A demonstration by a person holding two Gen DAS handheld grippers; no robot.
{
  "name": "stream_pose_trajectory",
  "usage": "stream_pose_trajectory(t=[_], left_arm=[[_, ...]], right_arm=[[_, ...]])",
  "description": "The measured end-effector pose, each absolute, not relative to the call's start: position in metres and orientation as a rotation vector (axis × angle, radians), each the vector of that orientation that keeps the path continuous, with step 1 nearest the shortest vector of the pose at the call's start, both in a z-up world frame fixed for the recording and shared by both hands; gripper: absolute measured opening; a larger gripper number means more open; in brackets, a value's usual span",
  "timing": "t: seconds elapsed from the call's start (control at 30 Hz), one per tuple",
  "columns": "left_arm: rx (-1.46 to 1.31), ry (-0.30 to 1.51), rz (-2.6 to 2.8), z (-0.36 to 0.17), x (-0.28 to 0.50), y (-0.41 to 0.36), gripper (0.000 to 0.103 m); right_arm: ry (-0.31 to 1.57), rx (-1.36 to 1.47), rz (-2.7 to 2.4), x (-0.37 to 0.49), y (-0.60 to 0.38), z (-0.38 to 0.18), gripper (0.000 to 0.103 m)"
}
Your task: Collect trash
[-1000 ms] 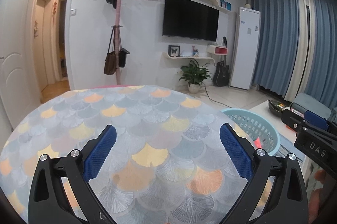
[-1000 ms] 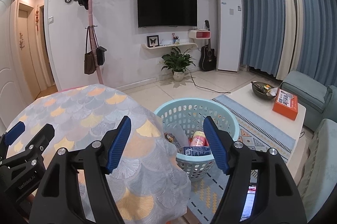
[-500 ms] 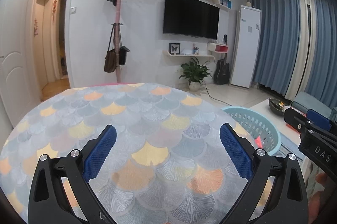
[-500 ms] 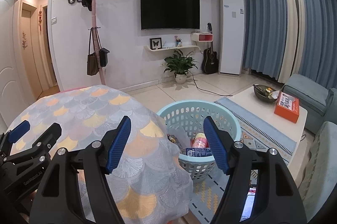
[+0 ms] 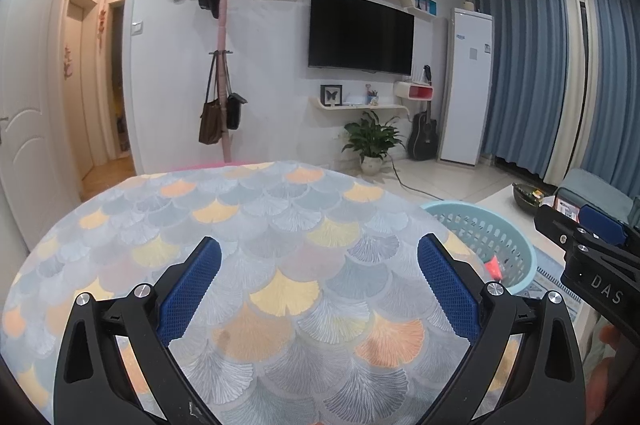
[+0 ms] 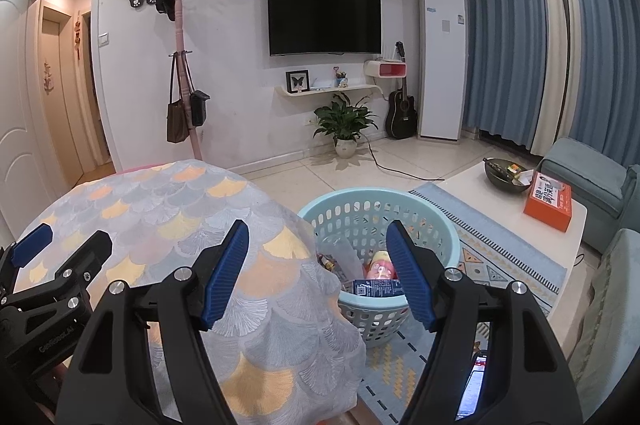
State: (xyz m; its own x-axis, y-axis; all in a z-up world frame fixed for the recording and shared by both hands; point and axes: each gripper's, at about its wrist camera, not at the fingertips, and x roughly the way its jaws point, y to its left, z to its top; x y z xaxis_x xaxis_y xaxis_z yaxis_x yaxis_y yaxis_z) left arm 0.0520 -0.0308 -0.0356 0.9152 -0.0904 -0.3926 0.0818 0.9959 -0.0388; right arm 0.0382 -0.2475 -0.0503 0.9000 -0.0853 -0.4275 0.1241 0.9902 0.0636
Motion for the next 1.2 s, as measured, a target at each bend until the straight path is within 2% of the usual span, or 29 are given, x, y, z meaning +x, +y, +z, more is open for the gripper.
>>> stream_pose_trajectory(t=[1.2], left_arm=[[-0.019, 0.396, -0.094, -0.0342, 0.0542, -0.0229, 0.096]], right_arm=[[0.414, 0.081, -0.124, 0.0382, -0.2455, -0.0465, 0.067]])
